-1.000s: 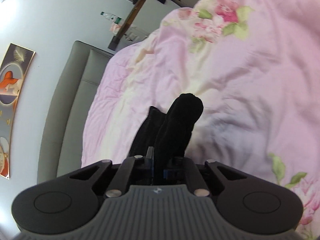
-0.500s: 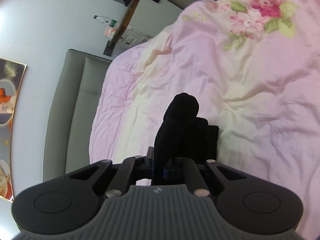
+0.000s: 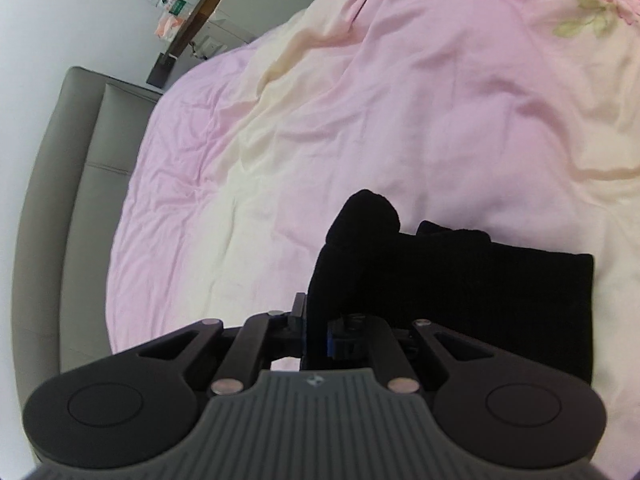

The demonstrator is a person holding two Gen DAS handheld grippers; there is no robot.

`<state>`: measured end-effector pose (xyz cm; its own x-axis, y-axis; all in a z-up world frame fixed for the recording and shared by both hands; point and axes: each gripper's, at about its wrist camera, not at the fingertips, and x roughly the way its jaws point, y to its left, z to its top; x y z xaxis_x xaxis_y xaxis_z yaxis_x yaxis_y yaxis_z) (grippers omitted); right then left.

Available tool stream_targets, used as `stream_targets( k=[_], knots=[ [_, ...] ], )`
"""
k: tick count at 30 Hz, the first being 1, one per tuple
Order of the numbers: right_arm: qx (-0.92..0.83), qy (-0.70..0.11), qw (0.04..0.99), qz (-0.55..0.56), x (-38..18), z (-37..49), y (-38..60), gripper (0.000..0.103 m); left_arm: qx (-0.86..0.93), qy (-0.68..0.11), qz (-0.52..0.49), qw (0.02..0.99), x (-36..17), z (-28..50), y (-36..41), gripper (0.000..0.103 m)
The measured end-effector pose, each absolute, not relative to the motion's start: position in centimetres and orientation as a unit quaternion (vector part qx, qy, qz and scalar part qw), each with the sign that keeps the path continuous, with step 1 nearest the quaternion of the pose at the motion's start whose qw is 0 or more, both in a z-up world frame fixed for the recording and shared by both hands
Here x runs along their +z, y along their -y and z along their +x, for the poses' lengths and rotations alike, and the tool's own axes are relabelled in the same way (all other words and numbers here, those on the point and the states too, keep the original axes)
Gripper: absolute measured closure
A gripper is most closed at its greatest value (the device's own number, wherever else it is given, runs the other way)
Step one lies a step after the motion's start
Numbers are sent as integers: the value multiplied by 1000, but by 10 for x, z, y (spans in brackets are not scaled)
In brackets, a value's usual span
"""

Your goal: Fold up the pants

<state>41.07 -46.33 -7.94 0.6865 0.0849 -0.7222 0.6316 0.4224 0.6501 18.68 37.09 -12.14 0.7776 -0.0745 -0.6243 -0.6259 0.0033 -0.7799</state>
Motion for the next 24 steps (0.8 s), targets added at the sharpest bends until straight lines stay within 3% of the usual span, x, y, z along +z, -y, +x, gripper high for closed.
stream_targets(
  k=[4,8,9,10,12,13,18,24],
  knots=[
    [-194,-370,790,449,-96,425,450,78,193,-265,-680,656,-134,183,-378,77],
    [-205,-331,874,291,-67,411,423,78,198,-296,-584,730,-85,172,-373,75],
    [-203,-311,894,250,-57,404,415,78,203,-284,-561,750,-68,163,-371,66],
    [-194,-289,915,203,-46,396,404,78,216,-269,-534,772,-50,152,-370,48],
    [-166,-255,947,105,-26,381,377,74,240,-243,-478,809,-21,130,-368,29],
    [-142,-244,957,62,-19,375,362,69,249,-236,-455,821,-11,120,-367,28],
    [52,-246,961,-119,-4,352,270,67,248,-287,-366,850,-13,84,-334,28],
    [328,-247,858,-307,-28,308,124,59,240,-324,-359,842,-62,59,-299,26]
  ],
)
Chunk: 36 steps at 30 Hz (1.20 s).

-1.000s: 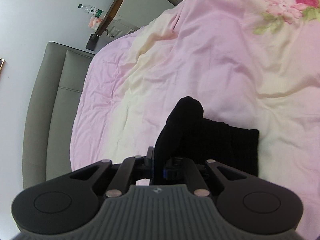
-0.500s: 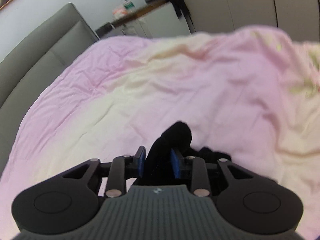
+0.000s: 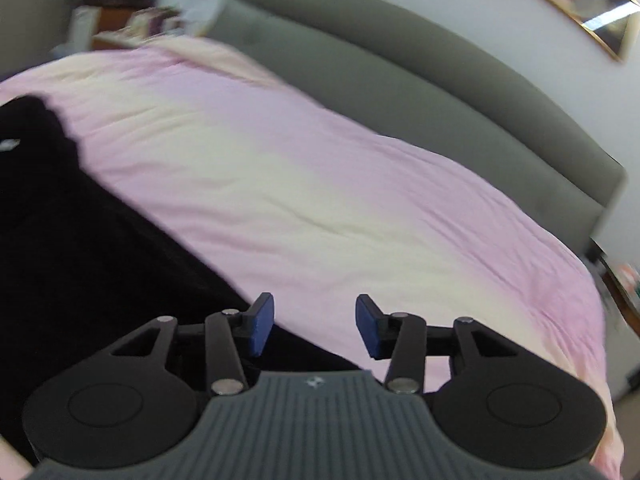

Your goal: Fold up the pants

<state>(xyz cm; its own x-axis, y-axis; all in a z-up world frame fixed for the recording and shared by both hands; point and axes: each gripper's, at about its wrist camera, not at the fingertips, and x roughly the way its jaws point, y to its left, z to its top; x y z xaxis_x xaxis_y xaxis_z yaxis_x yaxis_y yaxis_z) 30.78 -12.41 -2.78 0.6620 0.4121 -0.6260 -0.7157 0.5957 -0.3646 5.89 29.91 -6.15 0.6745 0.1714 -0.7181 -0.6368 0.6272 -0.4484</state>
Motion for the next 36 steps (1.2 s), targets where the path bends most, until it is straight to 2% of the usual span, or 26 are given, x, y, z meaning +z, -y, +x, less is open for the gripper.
stream_targets(
  k=[3,6,9,10,11,12,17,20,26,27,29,30,31,36],
  knots=[
    [427,-246,779,-389,-50,288,62,52,222,-327,-392,831,-80,38,-299,22],
    [462,-232,730,-446,-67,284,21,51,191,-341,-440,808,-102,29,-294,22],
    [471,-241,707,-470,-78,297,-7,52,171,-354,-446,804,-113,32,-286,22],
    [475,-258,696,-472,-81,301,-14,70,162,-356,-448,804,-114,34,-285,22],
    [483,-286,680,-471,-84,308,-19,97,153,-357,-451,804,-116,36,-284,22],
    [482,-309,665,-480,-86,314,-21,103,148,-355,-454,804,-117,37,-284,22],
    [446,-289,724,-440,-58,342,-32,103,140,-338,-469,804,-124,35,-290,22],
    [423,-305,735,-432,-71,360,-42,103,141,-343,-471,800,-130,37,-292,23],
    [391,-348,735,-430,-129,363,-63,95,138,-334,-472,804,-126,37,-292,23],
    [384,-353,743,-418,-127,363,-63,95,139,-332,-469,807,-126,36,-291,22],
    [366,-360,769,-382,-112,364,-56,86,144,-329,-465,809,-126,38,-291,22],
    [356,-354,786,-360,-99,363,-44,73,144,-328,-467,808,-127,38,-292,22],
    [348,-347,805,-334,-86,360,-33,65,144,-326,-471,807,-128,39,-292,22],
    [215,-333,912,-108,-36,334,71,59,147,-311,-487,803,-130,36,-294,20]
  ],
)
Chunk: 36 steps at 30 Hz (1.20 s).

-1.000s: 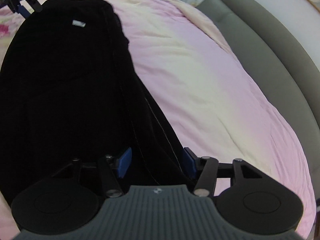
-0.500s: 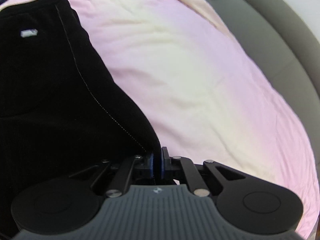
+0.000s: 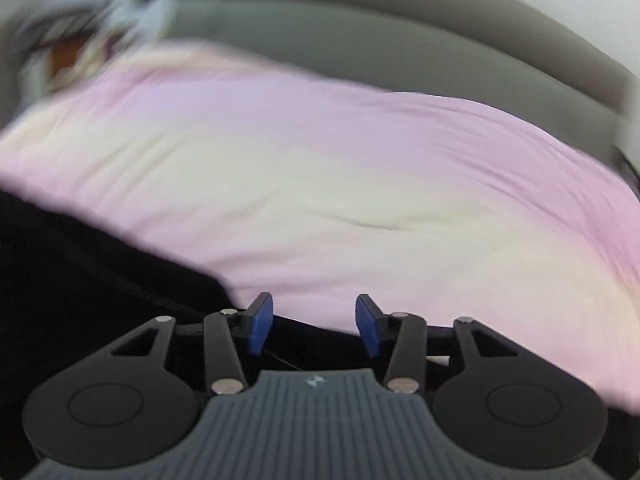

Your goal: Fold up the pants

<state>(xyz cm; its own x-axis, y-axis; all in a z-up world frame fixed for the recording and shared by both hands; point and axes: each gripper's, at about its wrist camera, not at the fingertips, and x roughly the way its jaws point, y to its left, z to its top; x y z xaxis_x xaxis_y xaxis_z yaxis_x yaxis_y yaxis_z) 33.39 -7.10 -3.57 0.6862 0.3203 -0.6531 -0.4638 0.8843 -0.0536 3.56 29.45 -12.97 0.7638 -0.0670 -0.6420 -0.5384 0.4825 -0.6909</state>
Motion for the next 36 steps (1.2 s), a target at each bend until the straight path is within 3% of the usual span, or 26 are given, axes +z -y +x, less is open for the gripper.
stream_targets(
  k=[3,9,14,19,20,21,22,29,34,36],
  knots=[
    [80,-305,948,34,-34,294,165,50,154,-302,-492,802,-131,41,-297,19],
    [-179,-280,925,185,-68,223,337,49,163,-291,-525,783,-134,53,-295,17],
    [-171,-242,874,384,-96,216,411,54,196,-275,-572,747,-144,63,-295,14],
    [-163,-259,884,353,-105,274,407,54,234,-276,-565,742,-139,70,-283,14],
    [-158,-280,878,356,-113,284,407,59,238,-279,-558,744,-138,72,-281,14],
    [-161,-301,870,356,-126,294,412,86,241,-282,-553,746,-137,74,-280,14],
    [-164,-310,864,361,-134,297,413,99,243,-284,-552,745,-137,75,-280,14],
    [-162,-164,891,390,-95,261,433,103,262,-300,-525,752,-129,82,-276,14],
    [-252,-255,835,418,-122,256,446,103,264,-298,-533,746,-132,78,-276,14],
    [-268,-237,821,445,-123,241,449,103,265,-301,-533,745,-130,76,-277,14]
  ],
)
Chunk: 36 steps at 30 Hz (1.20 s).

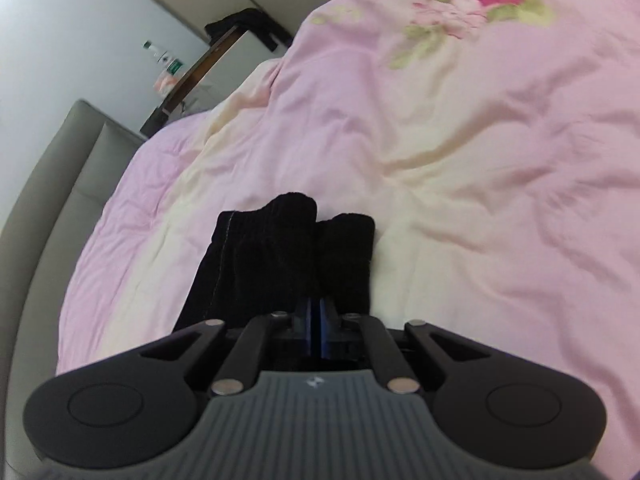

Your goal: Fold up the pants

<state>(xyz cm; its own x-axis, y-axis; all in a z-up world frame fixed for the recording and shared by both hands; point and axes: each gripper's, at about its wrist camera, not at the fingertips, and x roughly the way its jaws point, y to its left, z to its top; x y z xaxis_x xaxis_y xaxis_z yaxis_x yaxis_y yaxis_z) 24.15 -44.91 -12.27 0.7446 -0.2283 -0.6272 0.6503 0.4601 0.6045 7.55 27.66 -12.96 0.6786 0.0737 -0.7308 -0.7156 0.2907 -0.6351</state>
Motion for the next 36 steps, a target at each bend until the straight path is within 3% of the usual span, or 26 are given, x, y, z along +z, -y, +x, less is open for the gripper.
stream_targets(
  k=[4,6,8,9,10,12,18,23,24,25,26,27,29,36],
  knots=[
    [-262,-235,859,372,-102,246,438,102,265,-303,-529,747,-129,73,-277,14],
    [-280,-270,829,402,-119,249,447,102,265,-302,-535,743,-130,71,-277,14],
    [-280,-248,813,446,-125,237,457,99,265,-305,-536,742,-128,68,-277,14],
    [-277,-233,811,460,-124,233,462,86,265,-307,-534,742,-126,67,-276,14],
    [-277,-219,811,466,-122,231,465,59,264,-309,-534,742,-125,65,-274,14],
    [-277,-208,810,474,-124,230,472,41,260,-309,-536,741,-124,62,-272,14],
    [-229,-232,795,511,-146,250,481,36,249,-308,-540,742,-126,48,-261,14],
    [-191,-243,834,458,-144,273,466,39,247,-309,-540,743,-129,45,-258,14],
    [-188,-250,836,450,-146,275,464,52,248,-310,-540,742,-128,45,-258,14],
    [-188,-260,834,448,-147,277,465,81,250,-311,-538,742,-126,45,-257,20],
    [-182,-263,828,460,-150,276,468,90,257,-311,-533,744,-123,43,-254,23],
    [-175,-253,816,489,-153,272,472,90,275,-309,-520,747,-116,39,-248,29],
    [-171,-234,817,499,-148,266,473,92,316,-313,-463,766,-96,35,-227,29],
    [-94,-98,917,376,-84,253,433,93,160,-354,-289,875,-54,101,-119,28]
  ],
)
